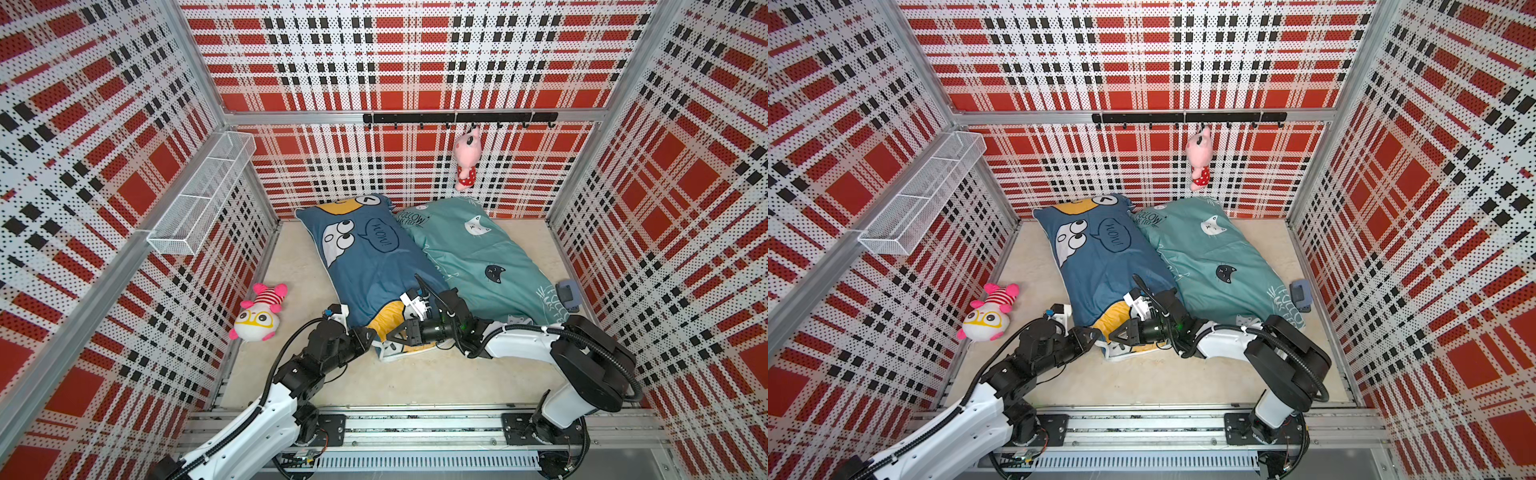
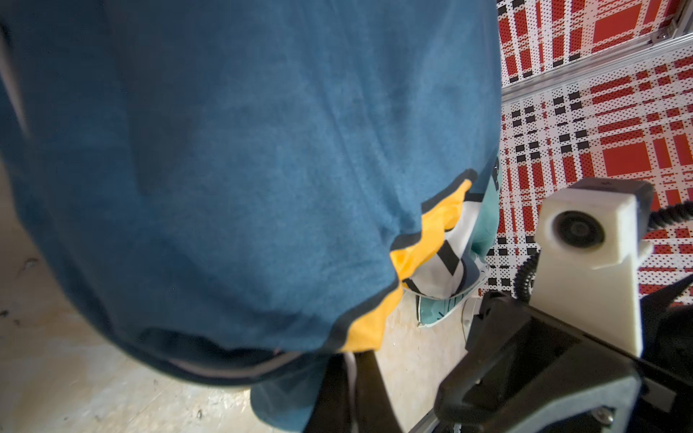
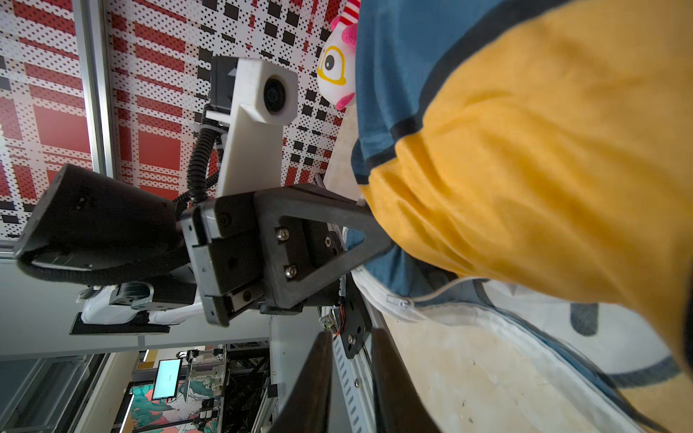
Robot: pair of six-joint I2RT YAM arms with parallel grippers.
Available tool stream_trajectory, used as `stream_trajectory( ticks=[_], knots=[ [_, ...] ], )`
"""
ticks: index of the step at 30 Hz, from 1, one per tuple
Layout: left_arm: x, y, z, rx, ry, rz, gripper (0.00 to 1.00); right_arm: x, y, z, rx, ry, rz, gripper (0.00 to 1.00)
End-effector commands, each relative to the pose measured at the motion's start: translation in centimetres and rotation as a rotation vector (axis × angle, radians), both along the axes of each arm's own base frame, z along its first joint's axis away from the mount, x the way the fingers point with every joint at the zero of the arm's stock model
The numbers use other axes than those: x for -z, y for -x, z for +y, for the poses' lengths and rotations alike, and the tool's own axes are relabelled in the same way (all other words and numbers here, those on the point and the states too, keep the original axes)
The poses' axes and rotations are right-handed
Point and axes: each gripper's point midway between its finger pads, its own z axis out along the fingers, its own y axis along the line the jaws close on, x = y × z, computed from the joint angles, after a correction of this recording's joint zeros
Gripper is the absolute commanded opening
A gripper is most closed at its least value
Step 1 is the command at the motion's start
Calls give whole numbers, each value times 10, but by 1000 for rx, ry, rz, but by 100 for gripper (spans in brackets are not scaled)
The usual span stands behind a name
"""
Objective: Zip up pillowcases
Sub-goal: Zip the zipper on the pillowcase.
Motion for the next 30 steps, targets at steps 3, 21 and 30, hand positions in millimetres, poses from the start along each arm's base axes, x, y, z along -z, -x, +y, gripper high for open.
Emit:
stream_trajectory(
  ticks=[3, 21, 30],
  knots=[
    [-48, -12, -15, 44, 72, -121, 0, 2, 2, 4, 13, -37, 17, 22],
    [-53, -14, -28, 80, 68, -128, 0, 13, -8, 13, 39, -53, 29, 27],
    [-53, -13, -36, 98, 75, -129, 0, 14, -10, 16, 44, -71, 36, 27]
  ],
)
